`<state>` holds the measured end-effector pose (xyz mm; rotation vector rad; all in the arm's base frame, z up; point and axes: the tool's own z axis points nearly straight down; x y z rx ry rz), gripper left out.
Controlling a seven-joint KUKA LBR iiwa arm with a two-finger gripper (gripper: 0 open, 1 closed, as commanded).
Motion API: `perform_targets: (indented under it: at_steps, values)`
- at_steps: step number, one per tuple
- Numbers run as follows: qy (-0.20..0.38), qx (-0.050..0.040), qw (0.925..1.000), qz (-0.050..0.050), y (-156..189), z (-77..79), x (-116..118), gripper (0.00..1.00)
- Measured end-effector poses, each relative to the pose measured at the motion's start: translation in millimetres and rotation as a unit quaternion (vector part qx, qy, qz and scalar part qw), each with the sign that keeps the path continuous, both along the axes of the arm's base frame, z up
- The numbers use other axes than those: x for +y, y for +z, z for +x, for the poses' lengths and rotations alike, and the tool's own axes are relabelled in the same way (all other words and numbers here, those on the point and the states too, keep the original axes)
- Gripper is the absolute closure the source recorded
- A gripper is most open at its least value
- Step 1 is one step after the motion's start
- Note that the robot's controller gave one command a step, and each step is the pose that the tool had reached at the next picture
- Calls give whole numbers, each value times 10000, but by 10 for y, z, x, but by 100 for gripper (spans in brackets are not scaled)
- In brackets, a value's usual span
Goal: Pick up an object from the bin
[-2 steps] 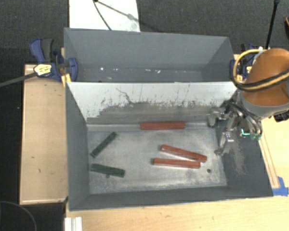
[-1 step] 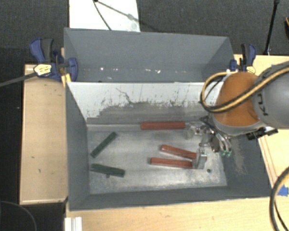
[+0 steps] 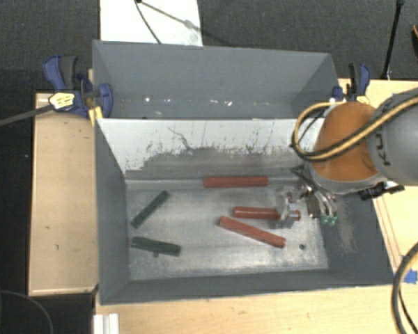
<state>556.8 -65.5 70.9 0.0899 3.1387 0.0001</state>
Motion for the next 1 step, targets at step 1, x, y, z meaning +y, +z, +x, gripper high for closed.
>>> perform_targets:
  at_steps: [1]
  values:
    - [240,-43,9997,-5,1563,-95,192,100]
